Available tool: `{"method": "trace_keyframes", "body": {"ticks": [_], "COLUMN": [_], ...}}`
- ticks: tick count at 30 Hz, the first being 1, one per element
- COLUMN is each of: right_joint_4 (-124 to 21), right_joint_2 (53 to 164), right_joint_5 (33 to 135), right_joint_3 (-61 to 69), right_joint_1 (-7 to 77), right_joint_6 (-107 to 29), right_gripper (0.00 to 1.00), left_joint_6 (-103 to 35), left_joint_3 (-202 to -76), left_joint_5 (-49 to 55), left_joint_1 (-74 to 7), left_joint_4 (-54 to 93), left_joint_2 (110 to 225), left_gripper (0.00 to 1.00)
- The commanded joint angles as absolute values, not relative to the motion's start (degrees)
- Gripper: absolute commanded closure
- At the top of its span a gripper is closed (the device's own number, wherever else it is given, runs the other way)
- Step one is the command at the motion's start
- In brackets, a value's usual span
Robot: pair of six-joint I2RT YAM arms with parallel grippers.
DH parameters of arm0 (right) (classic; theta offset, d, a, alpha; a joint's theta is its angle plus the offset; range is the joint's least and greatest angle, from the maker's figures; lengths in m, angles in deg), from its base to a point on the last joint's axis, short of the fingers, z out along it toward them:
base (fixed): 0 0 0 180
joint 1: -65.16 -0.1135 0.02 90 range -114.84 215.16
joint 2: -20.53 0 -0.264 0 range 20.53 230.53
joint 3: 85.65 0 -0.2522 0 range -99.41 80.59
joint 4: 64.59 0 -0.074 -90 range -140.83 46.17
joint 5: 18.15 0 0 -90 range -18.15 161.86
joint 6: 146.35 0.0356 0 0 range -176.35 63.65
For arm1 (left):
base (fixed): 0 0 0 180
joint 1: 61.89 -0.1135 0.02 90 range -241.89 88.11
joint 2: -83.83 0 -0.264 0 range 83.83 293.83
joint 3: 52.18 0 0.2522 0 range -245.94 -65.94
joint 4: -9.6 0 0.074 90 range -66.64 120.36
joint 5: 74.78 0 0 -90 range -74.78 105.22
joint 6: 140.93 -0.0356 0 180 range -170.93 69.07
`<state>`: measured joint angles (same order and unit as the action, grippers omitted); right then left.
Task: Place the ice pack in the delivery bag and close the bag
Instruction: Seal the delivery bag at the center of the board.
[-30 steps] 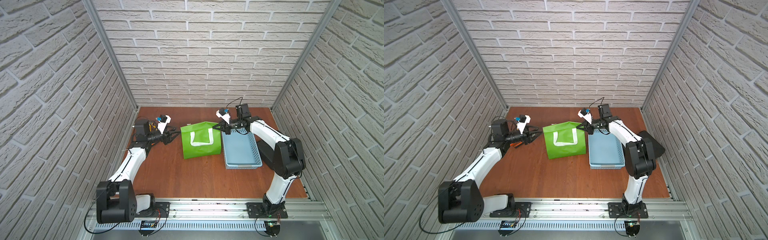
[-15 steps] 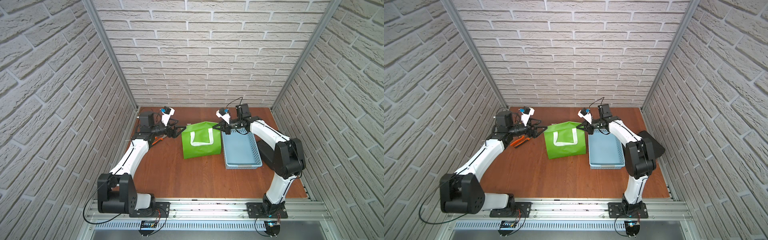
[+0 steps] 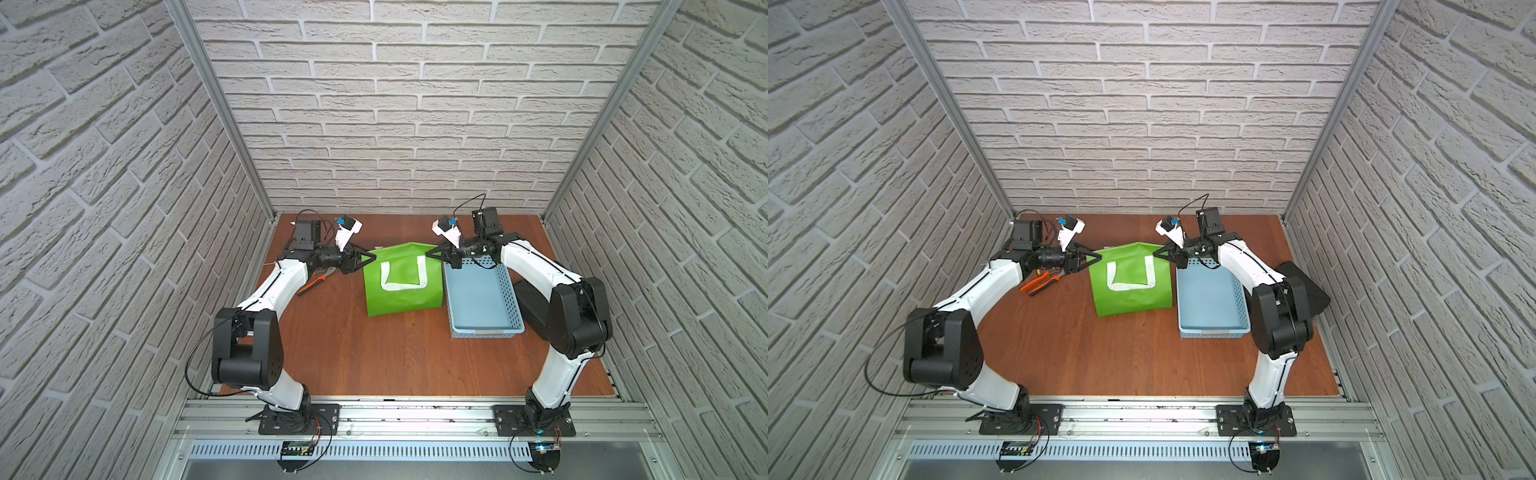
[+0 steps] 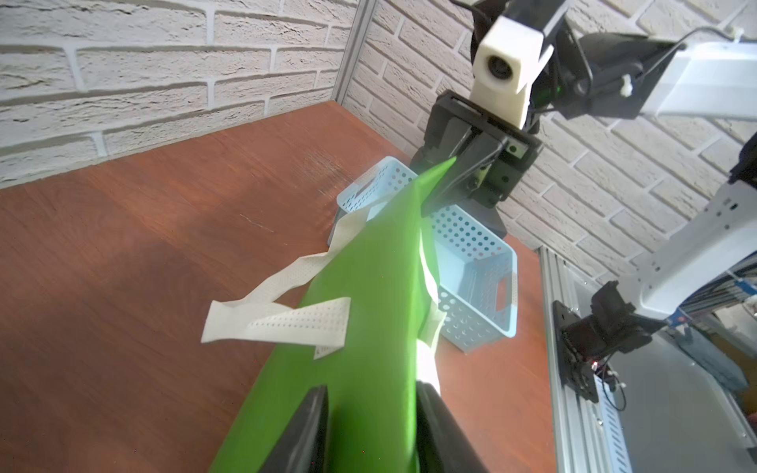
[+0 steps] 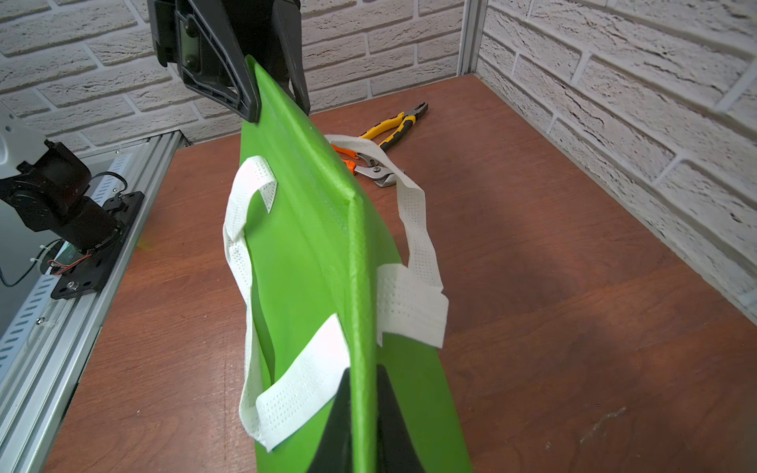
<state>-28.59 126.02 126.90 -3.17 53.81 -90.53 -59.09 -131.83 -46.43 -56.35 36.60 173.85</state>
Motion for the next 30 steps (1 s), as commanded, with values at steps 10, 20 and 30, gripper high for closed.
{"method": "trace_keyframes", "body": {"ticks": [10,20,30], "right_joint_4": [-19.6,-4.8,-2.4], "right_joint_2": [118.1,120.4,127.1], "right_joint_5": [119.9,111.3,108.7], "right_joint_3": [-9.5,-20.5,-26.5], "right_joint_1": [54.1,46.2,39.0], "right_joint_6": [-94.6,-104.4,-105.9], "right_gripper": [0.57,0.33,0.33], "left_joint_6": [-66.5,-71.0,-71.0], "left_joint_3": [-126.7,-125.2,-123.4], "left_joint_5": [-48.1,-44.6,-44.7], "left_joint_1": [-55.0,-50.8,-49.6], "left_joint_4": [27.6,24.0,19.7], "left_joint_2": [167.6,165.1,162.7], "left_gripper": [0.99,1.0,1.0]}}
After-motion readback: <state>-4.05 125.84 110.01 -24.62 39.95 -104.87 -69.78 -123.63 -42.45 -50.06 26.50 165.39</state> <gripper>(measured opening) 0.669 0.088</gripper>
